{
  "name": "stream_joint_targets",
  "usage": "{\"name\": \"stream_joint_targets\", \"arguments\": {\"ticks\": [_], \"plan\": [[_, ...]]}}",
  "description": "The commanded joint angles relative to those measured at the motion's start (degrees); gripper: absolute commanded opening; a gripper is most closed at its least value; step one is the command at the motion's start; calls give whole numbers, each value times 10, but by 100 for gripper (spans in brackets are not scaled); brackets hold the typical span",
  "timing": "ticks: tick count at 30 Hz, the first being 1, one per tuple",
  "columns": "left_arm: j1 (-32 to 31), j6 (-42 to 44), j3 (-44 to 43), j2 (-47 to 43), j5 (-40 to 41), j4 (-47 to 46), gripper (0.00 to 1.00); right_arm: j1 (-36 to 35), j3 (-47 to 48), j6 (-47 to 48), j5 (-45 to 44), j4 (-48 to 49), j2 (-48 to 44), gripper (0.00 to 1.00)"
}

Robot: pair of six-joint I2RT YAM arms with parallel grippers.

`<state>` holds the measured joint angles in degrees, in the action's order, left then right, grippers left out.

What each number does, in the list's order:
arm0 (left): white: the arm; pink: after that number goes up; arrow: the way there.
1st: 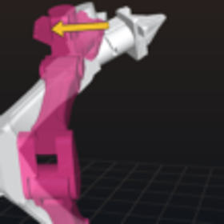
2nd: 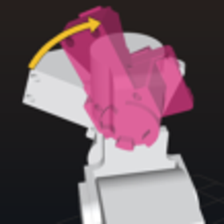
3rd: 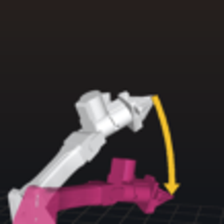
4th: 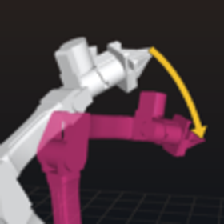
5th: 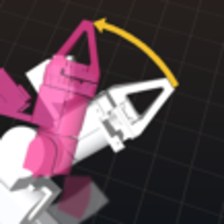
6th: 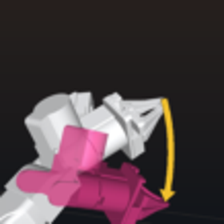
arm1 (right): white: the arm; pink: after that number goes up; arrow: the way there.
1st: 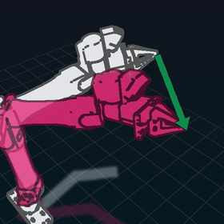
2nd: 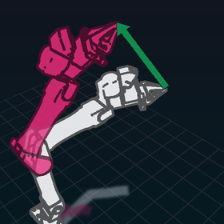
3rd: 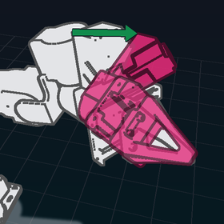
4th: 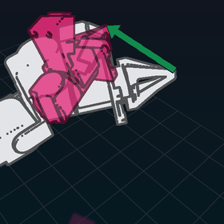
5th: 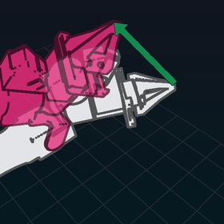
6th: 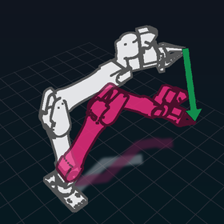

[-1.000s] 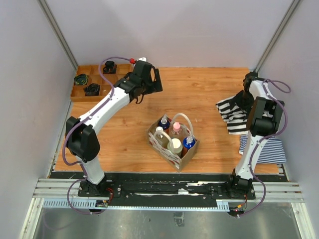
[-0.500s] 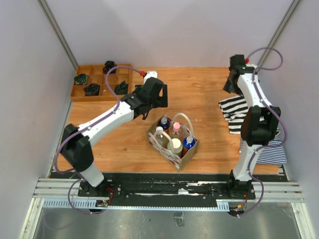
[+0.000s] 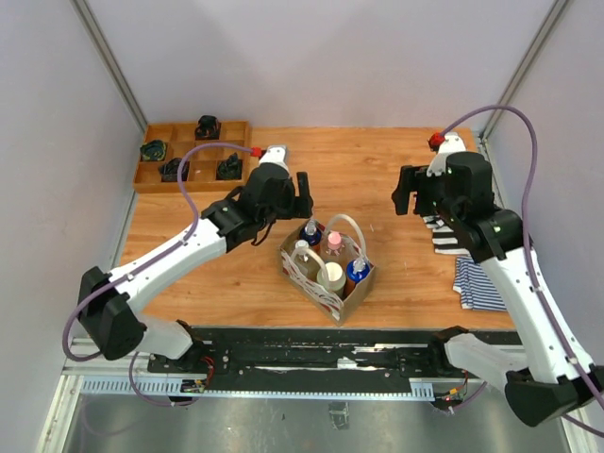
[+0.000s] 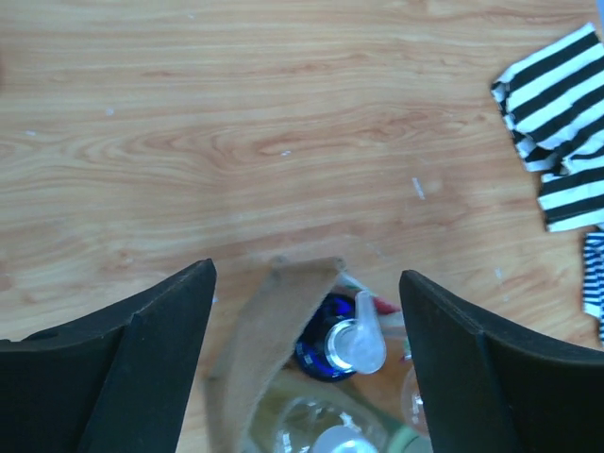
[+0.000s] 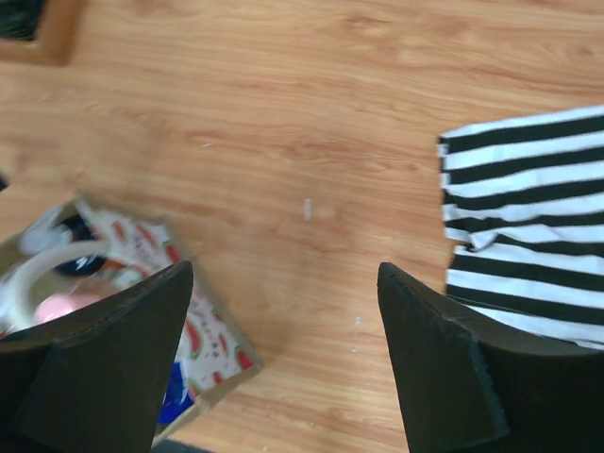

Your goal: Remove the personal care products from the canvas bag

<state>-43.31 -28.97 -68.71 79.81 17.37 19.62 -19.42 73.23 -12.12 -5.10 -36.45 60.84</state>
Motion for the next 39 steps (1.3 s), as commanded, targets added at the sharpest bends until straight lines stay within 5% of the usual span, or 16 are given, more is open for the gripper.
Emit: {"name": "stream_joint_targets", "arguments": {"ticks": [1, 5, 12, 13, 16, 18, 25, 36, 39], "plan": [[4, -19, 27, -62, 62, 43, 75, -22, -12, 31, 186, -30, -38, 82], [1, -36, 46, -117, 55, 62, 43, -94, -7, 53, 187, -58, -18, 89], [-35, -66, 60, -142, 3, 82, 45, -174, -8, 64, 165, -38, 67, 84], [-38, -69, 66, -146, -4, 76, 45, -178, -2, 67, 162, -37, 84, 74], [-41, -74, 73, -151, -32, 60, 41, -182, 29, 75, 171, -37, 134, 10], [-42, -75, 69, -152, -38, 57, 36, -182, 63, 81, 167, -35, 167, 1], [-42, -64, 62, -161, -11, 32, 6, -171, 244, 99, 97, -8, 313, 1], [-42, -47, 83, -116, 42, -19, 6, -109, 668, 106, 72, -109, 620, 3], [-42, -10, 91, -67, 116, -73, 9, -107, 672, 104, 55, -95, 631, 61]]}}
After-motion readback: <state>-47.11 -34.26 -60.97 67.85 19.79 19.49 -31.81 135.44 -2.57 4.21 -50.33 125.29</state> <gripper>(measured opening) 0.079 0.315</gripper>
